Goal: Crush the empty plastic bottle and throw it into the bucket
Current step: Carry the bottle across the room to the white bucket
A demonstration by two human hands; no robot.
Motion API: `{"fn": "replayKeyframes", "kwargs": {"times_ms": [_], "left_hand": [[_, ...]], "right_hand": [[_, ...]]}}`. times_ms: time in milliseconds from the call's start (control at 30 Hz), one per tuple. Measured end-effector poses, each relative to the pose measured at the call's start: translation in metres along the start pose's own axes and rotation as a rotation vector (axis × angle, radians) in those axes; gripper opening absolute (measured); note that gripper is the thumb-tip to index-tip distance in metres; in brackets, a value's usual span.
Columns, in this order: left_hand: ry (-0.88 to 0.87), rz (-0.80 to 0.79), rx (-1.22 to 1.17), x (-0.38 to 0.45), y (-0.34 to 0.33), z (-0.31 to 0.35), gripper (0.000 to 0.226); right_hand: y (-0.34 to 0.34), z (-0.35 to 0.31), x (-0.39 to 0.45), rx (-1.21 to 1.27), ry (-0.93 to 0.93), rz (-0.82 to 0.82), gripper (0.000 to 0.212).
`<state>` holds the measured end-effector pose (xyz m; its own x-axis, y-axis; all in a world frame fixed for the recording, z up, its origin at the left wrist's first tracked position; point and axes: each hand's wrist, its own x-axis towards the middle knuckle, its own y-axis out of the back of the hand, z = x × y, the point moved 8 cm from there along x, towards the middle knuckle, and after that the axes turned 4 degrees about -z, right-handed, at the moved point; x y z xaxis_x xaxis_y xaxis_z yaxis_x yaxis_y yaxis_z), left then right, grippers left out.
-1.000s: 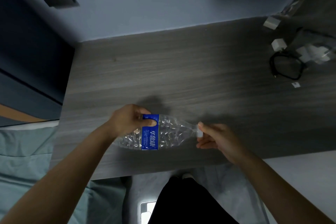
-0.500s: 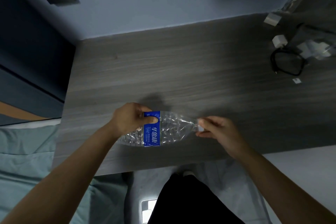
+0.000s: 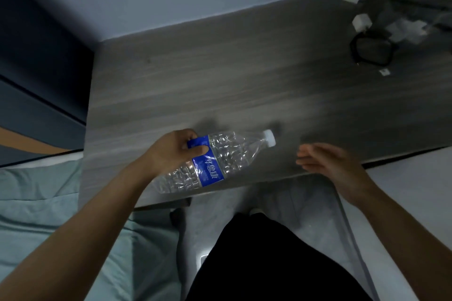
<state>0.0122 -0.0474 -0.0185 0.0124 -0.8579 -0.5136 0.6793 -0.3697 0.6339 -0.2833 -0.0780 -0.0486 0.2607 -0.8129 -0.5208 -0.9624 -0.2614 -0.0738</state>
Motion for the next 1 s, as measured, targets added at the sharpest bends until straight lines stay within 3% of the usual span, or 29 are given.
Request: {"fn": "replayKeyframes", "kwargs": {"times_ms": [300, 433, 567, 733, 1000], "left_hand": [[-0.096, 0.053, 0.222, -0.041, -0.043, 0.013, 0.025], [-0.091, -0.062, 0.379, -0.046, -0.076, -0.006, 0.035], [-0.076, -0.235, 0.436, -0.046, -0.107, -0.04, 0.04], [-0.173, -0.156, 0.641, -0.05, -0.123, -0.07, 0.019], [-0.286, -0.298, 0.797, -0.053, -0.164, -0.085, 0.026]], "right_hand": [[0.068, 0.111, -0.068, -0.055, -0.182, 0.212, 0.017], [0.076, 0.171, -0.104, -0.053, -0.298, 0.307, 0.02], [0.067, 0.228, -0.15, -0.004, -0.396, 0.448, 0.018], [0.029, 0.302, -0.23, 0.101, -0.509, 0.619, 0.016], [-0.035, 0.398, -0.351, 0.366, -0.651, 0.837, 0.019]]}}
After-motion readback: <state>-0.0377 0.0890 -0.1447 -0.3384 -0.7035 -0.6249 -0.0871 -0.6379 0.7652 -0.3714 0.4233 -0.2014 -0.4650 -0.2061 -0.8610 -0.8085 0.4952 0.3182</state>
